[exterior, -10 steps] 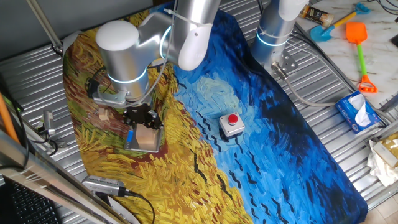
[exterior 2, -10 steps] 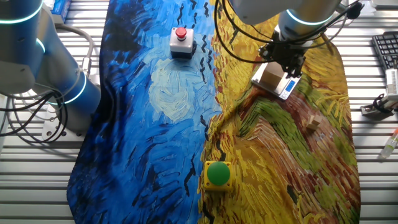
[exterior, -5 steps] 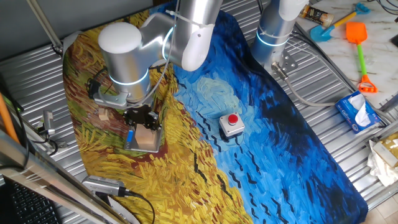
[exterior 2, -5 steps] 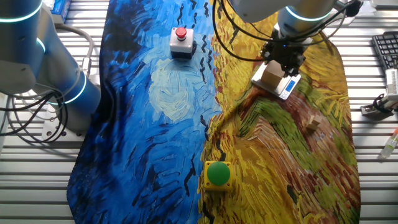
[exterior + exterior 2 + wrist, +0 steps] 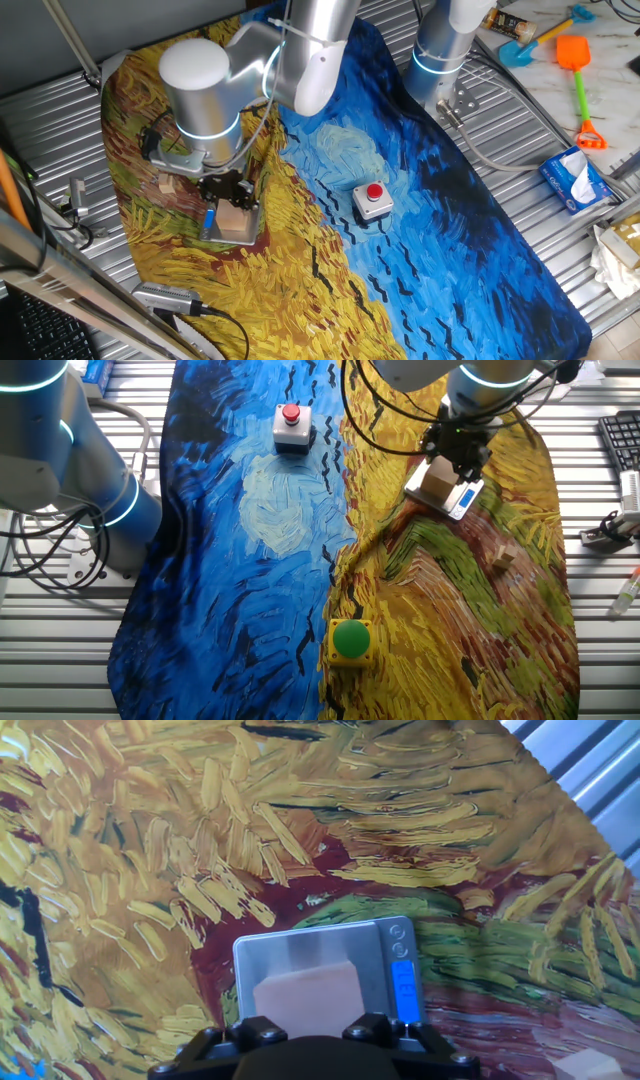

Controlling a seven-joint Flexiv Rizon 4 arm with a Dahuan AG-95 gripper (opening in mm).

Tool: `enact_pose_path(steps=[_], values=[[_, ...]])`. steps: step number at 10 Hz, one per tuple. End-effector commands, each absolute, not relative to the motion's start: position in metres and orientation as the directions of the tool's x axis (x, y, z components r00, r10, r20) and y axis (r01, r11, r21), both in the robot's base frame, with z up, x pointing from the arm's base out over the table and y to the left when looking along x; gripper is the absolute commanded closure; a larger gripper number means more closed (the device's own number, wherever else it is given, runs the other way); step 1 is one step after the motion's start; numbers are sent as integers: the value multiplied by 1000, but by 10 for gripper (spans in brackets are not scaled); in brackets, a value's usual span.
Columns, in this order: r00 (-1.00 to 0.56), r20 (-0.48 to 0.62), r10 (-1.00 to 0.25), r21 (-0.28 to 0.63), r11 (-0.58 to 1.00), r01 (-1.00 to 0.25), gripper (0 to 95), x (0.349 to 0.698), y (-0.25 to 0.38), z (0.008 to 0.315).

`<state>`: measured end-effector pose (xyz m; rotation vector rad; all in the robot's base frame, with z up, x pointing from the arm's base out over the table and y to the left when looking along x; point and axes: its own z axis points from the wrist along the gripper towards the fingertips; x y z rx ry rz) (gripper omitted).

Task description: Remove the object from the scale

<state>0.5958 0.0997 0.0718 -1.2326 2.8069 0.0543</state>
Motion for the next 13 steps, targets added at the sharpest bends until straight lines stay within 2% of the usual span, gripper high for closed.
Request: enact_pose_path(steps=[1,6,13], values=[[-695,-78,-715,5,697,-717,950,596,95,84],[-714,-91,-695,24,715,-699,950,584,67,107],[-773,-118,-623,69,771,-632,950,573,16,112]])
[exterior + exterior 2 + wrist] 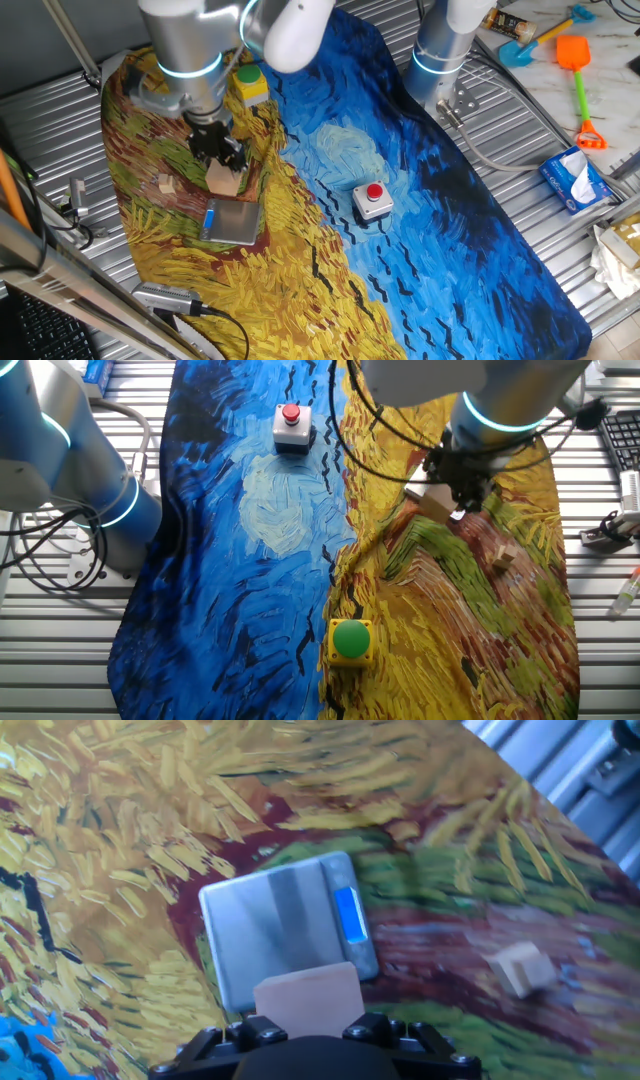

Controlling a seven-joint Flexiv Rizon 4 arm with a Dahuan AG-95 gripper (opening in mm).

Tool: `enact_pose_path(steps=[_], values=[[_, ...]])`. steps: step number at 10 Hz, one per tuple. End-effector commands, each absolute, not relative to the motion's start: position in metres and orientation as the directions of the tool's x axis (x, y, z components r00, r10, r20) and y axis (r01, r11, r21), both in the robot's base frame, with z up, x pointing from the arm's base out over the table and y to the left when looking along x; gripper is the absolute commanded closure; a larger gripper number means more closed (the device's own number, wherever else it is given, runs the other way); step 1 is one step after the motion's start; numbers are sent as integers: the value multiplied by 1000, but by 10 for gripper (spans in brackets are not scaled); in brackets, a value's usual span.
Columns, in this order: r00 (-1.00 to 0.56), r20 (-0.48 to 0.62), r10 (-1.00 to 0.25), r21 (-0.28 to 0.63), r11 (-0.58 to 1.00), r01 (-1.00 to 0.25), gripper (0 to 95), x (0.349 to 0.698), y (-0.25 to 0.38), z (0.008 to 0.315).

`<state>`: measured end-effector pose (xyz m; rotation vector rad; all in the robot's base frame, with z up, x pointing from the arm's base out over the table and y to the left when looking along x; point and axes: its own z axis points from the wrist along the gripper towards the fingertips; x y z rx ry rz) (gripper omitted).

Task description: Remove the object from the scale

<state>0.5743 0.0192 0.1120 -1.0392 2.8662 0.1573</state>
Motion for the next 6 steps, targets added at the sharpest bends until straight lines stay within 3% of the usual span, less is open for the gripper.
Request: enact_pose_path(steps=[1,6], values=[[-784,-106,-612,66,782,-620,950,572,11,113],[-806,-43,-591,41,805,-592,950,563,3,111]])
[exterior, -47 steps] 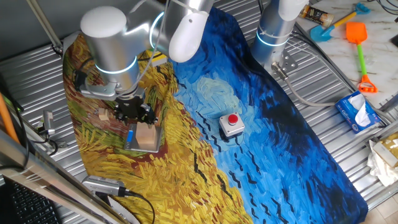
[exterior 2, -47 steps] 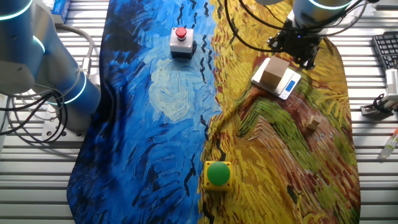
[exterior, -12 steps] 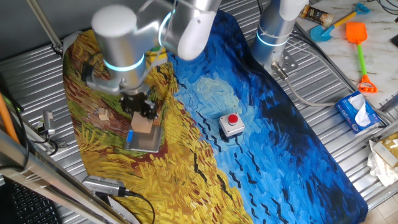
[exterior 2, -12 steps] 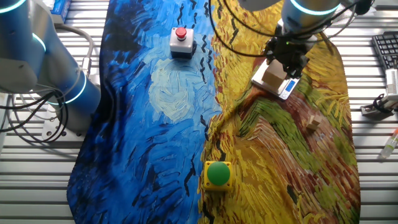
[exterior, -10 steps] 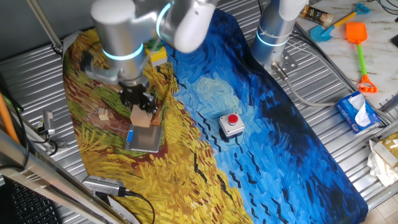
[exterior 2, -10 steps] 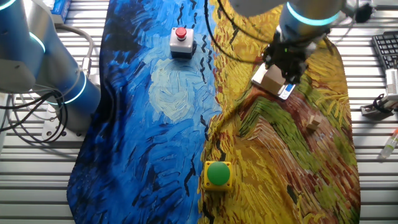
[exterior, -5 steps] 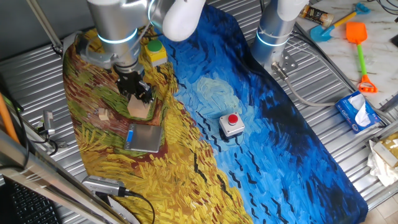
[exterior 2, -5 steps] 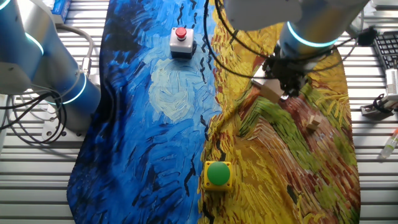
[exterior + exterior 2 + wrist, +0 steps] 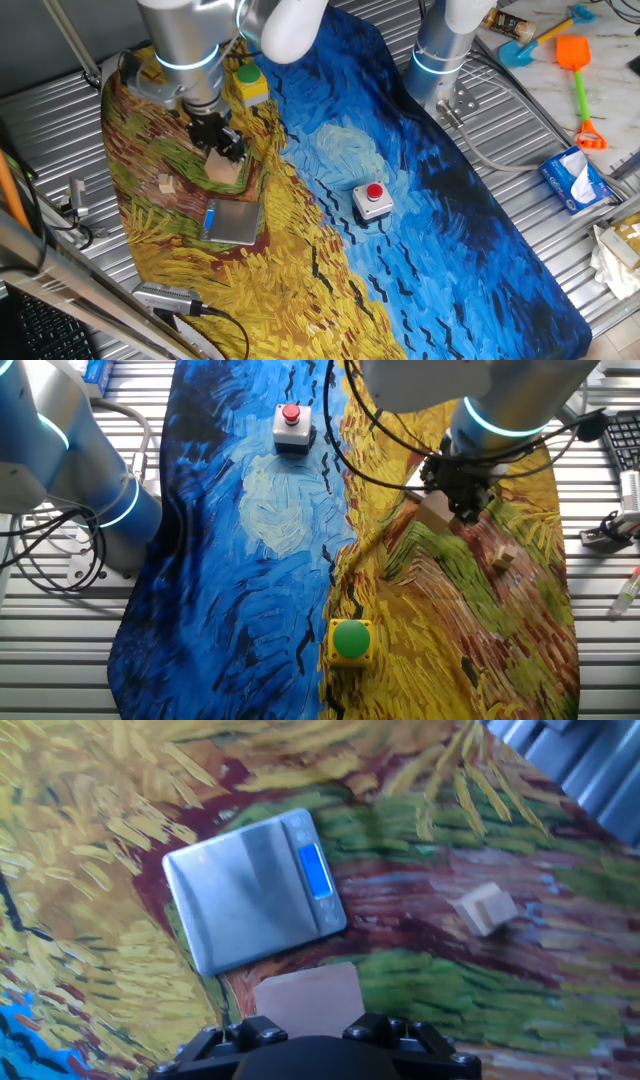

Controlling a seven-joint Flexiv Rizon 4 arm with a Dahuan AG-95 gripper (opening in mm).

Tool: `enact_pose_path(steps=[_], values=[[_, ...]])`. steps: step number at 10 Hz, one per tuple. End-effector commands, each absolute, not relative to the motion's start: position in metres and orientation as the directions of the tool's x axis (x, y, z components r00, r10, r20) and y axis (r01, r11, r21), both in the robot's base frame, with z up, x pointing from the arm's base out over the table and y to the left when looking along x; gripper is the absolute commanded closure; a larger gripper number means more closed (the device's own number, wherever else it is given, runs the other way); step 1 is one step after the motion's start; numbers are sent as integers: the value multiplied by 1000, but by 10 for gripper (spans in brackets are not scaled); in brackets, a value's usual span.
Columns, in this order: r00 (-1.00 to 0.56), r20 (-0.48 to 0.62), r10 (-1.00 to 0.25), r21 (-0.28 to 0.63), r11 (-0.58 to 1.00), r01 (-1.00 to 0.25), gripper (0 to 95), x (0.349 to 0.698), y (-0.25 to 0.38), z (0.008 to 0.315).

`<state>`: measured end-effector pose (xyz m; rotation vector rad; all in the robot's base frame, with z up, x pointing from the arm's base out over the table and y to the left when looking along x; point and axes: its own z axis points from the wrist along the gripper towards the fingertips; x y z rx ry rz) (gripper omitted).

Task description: Remove the object from the scale

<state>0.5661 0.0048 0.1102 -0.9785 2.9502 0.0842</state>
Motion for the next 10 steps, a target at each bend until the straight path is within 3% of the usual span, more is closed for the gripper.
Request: enact_pose_path(steps=[1,10], values=[[-809,-42,-586,41,808,-588,950,558,1,110],[-815,-58,-577,49,813,-580,950,541,-27,86]])
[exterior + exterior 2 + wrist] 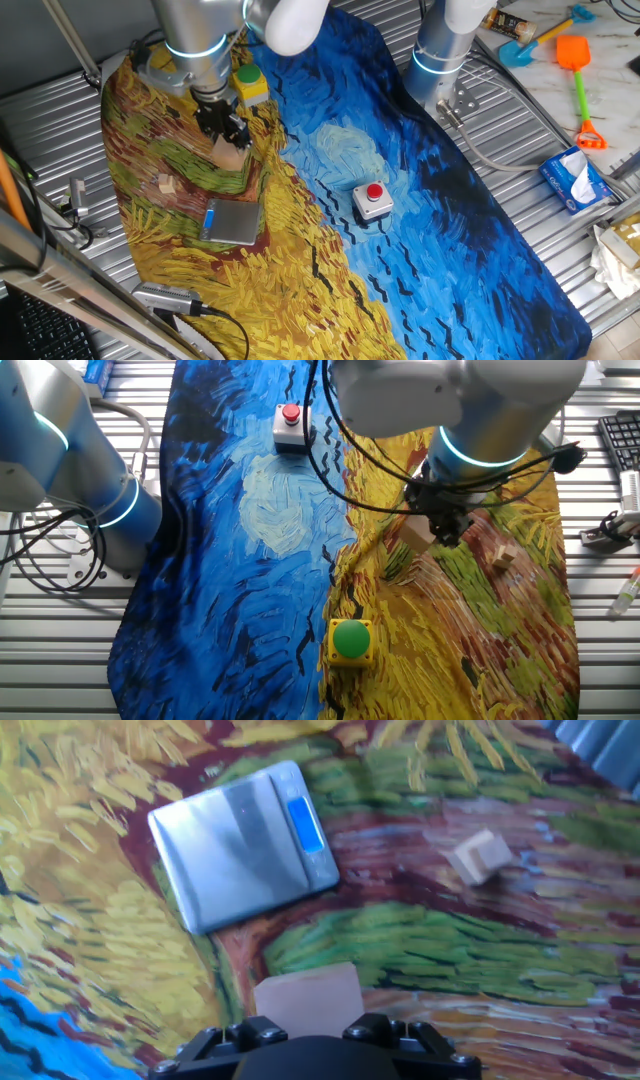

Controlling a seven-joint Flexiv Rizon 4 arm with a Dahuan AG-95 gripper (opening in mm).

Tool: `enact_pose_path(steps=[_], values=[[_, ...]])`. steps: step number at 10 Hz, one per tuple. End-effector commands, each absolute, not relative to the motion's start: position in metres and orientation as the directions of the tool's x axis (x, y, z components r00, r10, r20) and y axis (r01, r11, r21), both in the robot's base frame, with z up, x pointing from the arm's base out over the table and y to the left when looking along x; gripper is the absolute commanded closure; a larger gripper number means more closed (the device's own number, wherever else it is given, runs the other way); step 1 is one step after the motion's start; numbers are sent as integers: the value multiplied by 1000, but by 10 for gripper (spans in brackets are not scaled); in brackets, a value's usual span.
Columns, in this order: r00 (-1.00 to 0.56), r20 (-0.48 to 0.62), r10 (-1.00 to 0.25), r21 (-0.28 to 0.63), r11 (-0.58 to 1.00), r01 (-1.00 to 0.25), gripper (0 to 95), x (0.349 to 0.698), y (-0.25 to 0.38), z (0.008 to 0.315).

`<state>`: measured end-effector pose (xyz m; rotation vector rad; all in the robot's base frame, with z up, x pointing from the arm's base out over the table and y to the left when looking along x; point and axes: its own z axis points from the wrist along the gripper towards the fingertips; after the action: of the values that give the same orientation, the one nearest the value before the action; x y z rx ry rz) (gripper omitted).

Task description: Remove the object from the scale

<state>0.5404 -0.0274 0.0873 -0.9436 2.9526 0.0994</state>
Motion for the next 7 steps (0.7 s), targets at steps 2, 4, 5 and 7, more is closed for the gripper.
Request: enact_pose_path(steps=[2,4,5,7], values=[[-814,-68,-577,53,813,-580,950,540,-26,79],[-812,-77,-578,61,810,-583,950,538,-24,69],[-813,-83,-576,61,812,-581,950,538,-23,66],[-814,-94,-573,69,812,-580,950,536,-21,58]])
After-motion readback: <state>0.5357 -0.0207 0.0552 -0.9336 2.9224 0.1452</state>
